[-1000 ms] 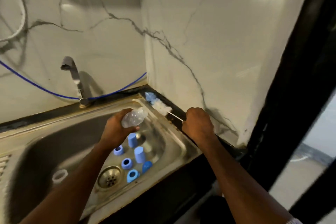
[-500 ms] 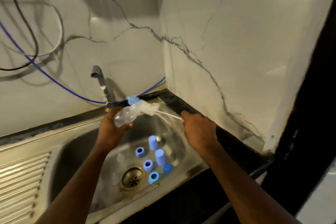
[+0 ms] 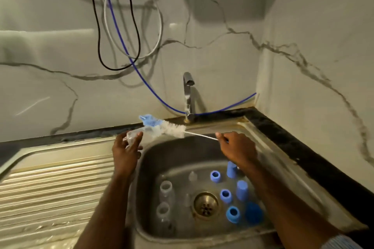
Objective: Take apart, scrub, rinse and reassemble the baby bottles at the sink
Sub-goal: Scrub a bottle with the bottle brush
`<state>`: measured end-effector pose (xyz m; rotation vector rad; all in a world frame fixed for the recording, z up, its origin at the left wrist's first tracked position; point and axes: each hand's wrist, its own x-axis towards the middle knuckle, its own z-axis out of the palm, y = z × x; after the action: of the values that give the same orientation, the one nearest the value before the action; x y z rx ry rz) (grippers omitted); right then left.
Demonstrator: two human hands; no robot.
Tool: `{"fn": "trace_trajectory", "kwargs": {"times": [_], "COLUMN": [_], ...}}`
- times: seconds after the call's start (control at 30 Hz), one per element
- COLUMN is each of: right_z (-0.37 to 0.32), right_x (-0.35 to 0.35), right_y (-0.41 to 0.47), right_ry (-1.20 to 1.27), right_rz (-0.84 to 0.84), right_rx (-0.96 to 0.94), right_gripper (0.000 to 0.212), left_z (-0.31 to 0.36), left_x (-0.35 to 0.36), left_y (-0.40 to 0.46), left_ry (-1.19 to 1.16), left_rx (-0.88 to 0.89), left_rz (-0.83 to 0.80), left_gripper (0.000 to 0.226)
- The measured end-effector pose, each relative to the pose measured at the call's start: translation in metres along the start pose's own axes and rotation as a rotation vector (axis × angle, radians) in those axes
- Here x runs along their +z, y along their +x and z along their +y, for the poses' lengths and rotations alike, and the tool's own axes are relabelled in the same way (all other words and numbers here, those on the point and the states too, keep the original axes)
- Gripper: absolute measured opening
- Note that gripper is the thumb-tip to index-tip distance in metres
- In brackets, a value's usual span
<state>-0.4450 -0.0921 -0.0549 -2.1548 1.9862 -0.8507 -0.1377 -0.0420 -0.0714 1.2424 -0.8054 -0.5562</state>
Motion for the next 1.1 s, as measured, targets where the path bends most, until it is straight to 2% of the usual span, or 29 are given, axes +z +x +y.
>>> {"fn": "trace_trajectory", "kwargs": {"times": [0.07, 0.13, 0.2, 0.43, 0.57, 0.63, 0.83, 1.03, 1.1], "right_z": [0.006, 0.012, 0.017, 0.022, 0.027, 0.03, 0.036, 0.039, 0.04], "right_x": [0.007, 0.01, 0.01, 0.005, 0.002, -0.001, -0.001, 0.005, 0.005], "right_y": [0.005, 0.013, 0.018, 0.016, 0.013, 0.011, 0.013, 0.017, 0.017], "right_ry": [-0.02, -0.057, -0.099, -0.131, -0.088, -0.083, -0.045, -0.047, -0.052], "right_rz": [0.042, 0.053, 0.047, -0.024, -0.036, -0.043, 0.001, 0.029, 0.022], "right_rx": [0.068, 0.12, 0.143, 0.091, 0.073, 0.062, 0.075, 0.109, 0.115], "right_gripper": [0.05, 0.047, 0.045, 0.042, 0.043, 0.046, 0.048, 0.045, 0.044], "left_z": [-0.002, -0.006, -0.008, -0.009, -0.007, -0.006, -0.004, 0.004, 0.004], "left_x": [-0.006, -0.013, -0.02, -0.027, -0.03, -0.031, -0.032, -0.032, -0.033], "left_y": [0.008, 0.017, 0.022, 0.024, 0.024, 0.024, 0.023, 0.019, 0.019], "left_ry": [-0.048, -0.086, -0.104, -0.093, -0.092, -0.104, -0.16, -0.25, -0.266], "left_rx": [-0.004, 0.012, 0.012, -0.024, -0.071, -0.075, -0.098, -0.113, -0.116], "left_rz": [0.043, 0.086, 0.126, 0.107, 0.064, 0.075, 0.111, 0.109, 0.12], "left_gripper": [0.045, 0.021, 0.009, 0.01, 0.045, 0.05, 0.041, 0.011, 0.013]}}
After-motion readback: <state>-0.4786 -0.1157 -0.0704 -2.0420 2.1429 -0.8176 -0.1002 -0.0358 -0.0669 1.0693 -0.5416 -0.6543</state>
